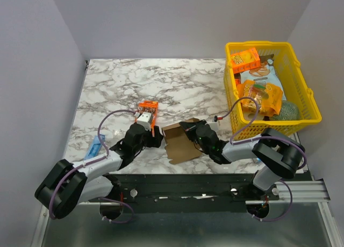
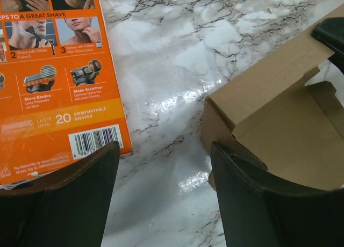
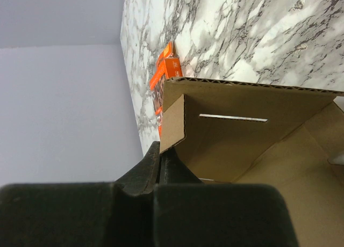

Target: Fold the paper box

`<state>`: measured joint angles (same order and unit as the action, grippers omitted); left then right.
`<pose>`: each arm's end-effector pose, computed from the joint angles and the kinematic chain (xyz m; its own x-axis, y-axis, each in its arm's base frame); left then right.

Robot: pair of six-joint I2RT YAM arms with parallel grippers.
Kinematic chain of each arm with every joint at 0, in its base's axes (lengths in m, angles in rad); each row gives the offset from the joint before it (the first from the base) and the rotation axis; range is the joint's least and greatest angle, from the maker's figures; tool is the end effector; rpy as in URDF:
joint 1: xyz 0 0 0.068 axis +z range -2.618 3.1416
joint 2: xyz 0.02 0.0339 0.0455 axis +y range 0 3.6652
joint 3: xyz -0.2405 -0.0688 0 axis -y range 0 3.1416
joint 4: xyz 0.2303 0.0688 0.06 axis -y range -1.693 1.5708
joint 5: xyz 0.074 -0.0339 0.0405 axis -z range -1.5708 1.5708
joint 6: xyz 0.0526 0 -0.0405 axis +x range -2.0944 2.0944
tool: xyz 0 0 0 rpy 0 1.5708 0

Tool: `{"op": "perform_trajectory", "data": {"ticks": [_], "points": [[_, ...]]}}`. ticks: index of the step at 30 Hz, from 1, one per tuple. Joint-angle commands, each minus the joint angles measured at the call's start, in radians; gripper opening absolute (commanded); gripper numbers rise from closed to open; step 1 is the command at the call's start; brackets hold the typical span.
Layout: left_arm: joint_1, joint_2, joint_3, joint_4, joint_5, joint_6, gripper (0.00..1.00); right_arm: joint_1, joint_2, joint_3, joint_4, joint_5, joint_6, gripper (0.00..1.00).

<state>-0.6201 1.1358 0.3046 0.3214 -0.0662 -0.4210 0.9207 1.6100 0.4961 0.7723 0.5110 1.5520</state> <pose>0.1881 -0.1300 0.1402 -0.5802 -0.0867 -0.8098 0.3240 0.8876 -0.3272 0.2007 0.2215 0.1334 -0.4192 0.8896 -0.1815 0.1949 0.2834 0.9390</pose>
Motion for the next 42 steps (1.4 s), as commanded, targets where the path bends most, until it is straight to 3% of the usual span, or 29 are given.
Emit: {"op": "perform_trajectory", "data": {"ticks": [1, 10, 22, 42], "points": [[-0.015, -0.039, -0.062, 0.157, 0.04, -0.021, 0.77, -0.011, -0.002, -0.018, -0.03, 0.047, 0.023, 0.0], [-0.026, -0.048, -0.162, 0.378, 0.097, -0.002, 0.75, -0.013, 0.001, -0.018, -0.025, 0.037, 0.022, 0.0], [-0.046, 0.059, -0.167, 0.524, 0.074, 0.044, 0.68, -0.011, 0.007, -0.056, 0.033, 0.044, 0.013, 0.0], [-0.174, 0.205, -0.165, 0.671, -0.219, 0.106, 0.58, -0.01, 0.011, -0.09, 0.111, 0.031, -0.02, 0.01]]}}
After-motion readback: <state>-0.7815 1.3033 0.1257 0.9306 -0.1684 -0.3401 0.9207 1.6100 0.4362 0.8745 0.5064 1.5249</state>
